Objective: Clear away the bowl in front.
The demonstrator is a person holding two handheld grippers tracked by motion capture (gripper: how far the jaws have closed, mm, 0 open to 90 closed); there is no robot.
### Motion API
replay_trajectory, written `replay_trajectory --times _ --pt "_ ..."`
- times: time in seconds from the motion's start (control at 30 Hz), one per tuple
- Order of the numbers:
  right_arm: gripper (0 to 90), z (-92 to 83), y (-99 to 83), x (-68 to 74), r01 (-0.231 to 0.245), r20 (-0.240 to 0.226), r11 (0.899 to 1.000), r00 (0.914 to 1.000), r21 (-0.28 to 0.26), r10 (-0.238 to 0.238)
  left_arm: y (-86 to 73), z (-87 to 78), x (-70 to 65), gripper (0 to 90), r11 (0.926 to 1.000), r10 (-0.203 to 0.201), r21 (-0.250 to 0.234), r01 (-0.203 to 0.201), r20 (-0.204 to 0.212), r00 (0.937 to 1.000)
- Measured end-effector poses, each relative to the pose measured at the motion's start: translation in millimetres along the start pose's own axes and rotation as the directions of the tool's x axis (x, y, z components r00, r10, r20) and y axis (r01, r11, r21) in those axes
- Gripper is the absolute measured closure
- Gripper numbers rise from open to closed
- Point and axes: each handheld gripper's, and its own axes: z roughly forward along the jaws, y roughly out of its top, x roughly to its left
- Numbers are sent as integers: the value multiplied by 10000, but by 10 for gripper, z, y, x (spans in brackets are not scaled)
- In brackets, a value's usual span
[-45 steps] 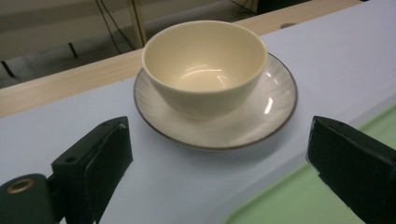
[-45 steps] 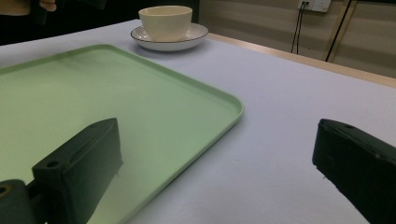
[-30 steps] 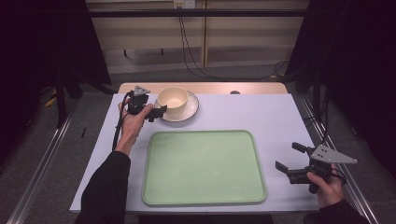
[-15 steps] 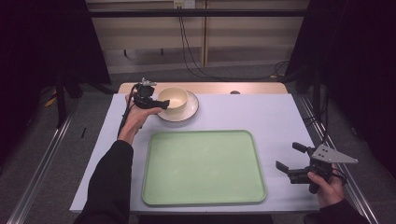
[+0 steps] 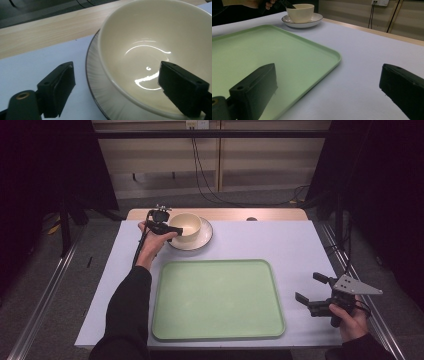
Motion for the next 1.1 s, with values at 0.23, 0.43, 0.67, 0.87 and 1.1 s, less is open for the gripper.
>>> replay_trajectory --times 0.23,0.43,0.67,0.87,1.1 --pt "10 -3 2 2 -1 0 10000 10000 -22 1 26 53 0 288 9973 -393 634 358 550 9977" --pt "10 4 2 -1 28 -33 10000 10000 -25 -29 45 91 -20 414 9942 -504 983 433 709 9962" --pt "10 -2 -2 -8 -4 24 10000 10000 -9 4 62 73 -22 503 9904 -372 1359 269 743 9965" --pt "10 -2 -1 -4 -34 9 10000 10000 7 34 62 56 -17 659 9844 -445 1730 333 616 9971" --pt "10 1 -2 -9 -1 -31 10000 10000 -16 1 56 85 -13 685 9746 -1126 2029 945 792 9905"
